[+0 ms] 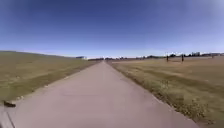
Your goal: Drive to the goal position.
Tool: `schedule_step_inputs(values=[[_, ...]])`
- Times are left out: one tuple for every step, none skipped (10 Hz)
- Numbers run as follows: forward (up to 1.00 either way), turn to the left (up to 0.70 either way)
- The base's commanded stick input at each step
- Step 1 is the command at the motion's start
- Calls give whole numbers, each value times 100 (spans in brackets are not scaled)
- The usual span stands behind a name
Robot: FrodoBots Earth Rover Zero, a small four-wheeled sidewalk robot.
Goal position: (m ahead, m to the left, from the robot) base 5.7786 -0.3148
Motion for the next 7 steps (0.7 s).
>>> schedule_step_inputs(values=[[100, 0], [100, 0], [100, 0], [100, 0], [100, 0], [100, 0], [100, 0]])
